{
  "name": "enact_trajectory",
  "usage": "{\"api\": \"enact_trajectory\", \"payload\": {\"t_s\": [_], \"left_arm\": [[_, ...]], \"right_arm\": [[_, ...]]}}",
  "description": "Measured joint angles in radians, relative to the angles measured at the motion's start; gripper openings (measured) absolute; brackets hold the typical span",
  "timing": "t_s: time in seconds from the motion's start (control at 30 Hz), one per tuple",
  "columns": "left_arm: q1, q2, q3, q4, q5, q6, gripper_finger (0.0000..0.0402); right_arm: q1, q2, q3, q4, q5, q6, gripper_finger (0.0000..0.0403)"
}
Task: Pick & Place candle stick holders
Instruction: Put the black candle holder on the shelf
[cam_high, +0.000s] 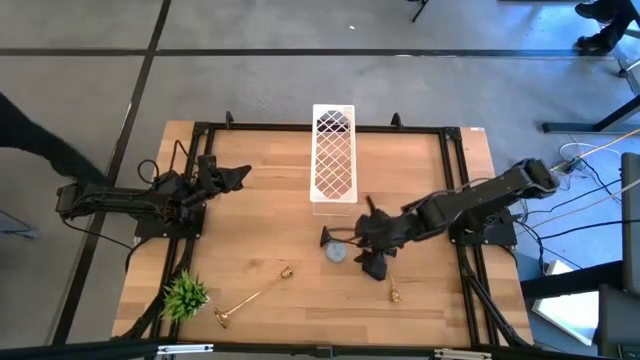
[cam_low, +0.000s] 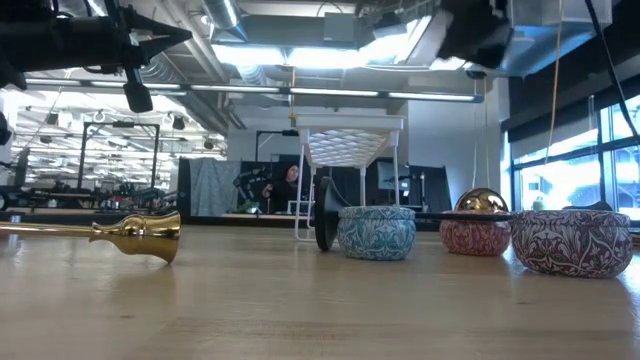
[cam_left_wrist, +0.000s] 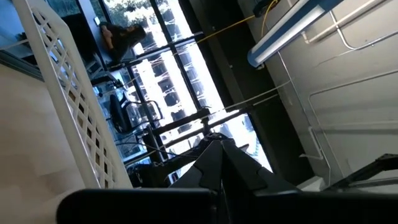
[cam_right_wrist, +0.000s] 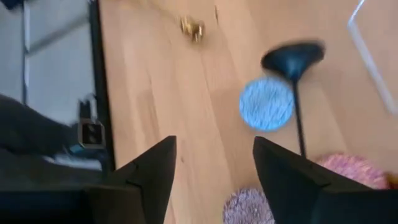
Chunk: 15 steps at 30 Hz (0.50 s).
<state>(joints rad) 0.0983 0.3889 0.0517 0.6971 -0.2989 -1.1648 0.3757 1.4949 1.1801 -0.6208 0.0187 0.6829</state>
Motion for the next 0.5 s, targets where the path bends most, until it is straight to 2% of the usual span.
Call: {"api": "enact_trajectory", "payload": {"t_s": [0.2, 0.5], "left_arm": [[0.000, 0.000, 0.000, 0.000, 0.002, 0.000, 0.0001], [0.000, 0.000, 0.000, 0.001, 0.003, 0.000, 0.0001]], "right_arm": [[0.024, 0.128, 0.000, -0.047, 0.004, -0.040, 0.0220], [0.026, 0.260, 0.000, -0.050, 0.129, -0.096, 0.0220]]}}
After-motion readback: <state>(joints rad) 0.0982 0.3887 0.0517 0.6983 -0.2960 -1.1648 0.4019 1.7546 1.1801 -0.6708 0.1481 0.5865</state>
